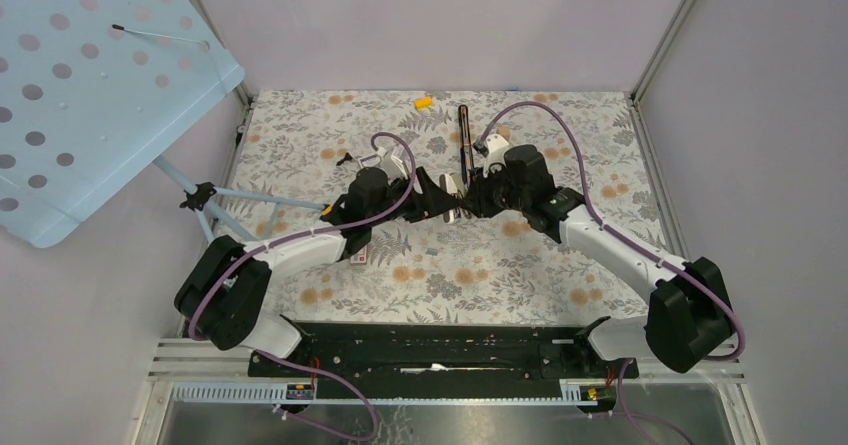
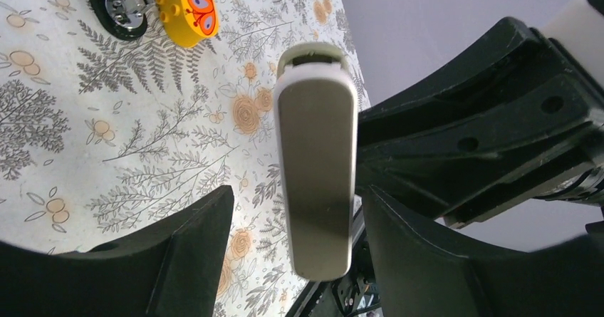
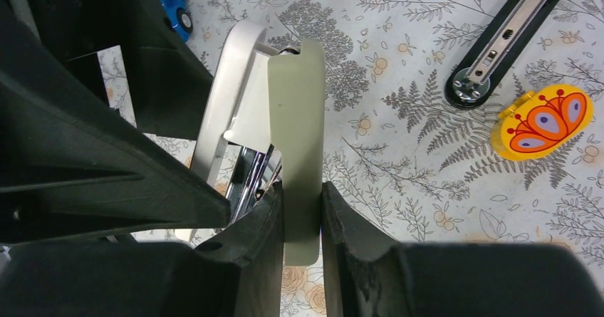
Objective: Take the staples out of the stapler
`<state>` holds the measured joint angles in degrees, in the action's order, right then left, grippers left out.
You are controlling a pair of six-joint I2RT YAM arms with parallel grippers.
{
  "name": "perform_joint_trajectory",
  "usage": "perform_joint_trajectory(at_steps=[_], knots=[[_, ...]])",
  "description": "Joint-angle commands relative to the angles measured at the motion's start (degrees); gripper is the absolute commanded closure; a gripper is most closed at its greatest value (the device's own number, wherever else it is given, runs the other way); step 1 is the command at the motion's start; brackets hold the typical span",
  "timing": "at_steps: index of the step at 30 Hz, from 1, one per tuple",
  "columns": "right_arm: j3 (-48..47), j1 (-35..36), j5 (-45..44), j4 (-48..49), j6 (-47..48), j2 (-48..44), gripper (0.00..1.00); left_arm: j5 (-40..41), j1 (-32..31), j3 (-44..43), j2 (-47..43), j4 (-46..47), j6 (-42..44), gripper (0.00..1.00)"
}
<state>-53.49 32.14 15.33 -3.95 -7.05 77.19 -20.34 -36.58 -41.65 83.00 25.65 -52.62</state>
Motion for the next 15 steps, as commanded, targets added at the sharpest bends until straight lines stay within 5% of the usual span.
perform_joint_trajectory(at_steps=[1,6,13,15], knots=[[-0.31,0.95,3.55,3.37,0.62,-1.65,1.00,-1.33,-0.33,-3.62,0.70,4.68,-0.60,0.31],[-0.21,0.95,2.72,3.37,1.03,-1.73,1.00,-2.72,-0.33,-4.38,1.66,4.50,-0.53,0.52],[0.25,0.99,0.52,3.41,1.36,-2.45,0.95,-3.92,-0.34,-5.03,1.80,-0.42,3.17,0.96],[0.60,0.95,-0.03,3.42,1.69,-2.65,0.89,-2.94,-0.34,-5.68,1.18,-4.25,6.13,1.00]])
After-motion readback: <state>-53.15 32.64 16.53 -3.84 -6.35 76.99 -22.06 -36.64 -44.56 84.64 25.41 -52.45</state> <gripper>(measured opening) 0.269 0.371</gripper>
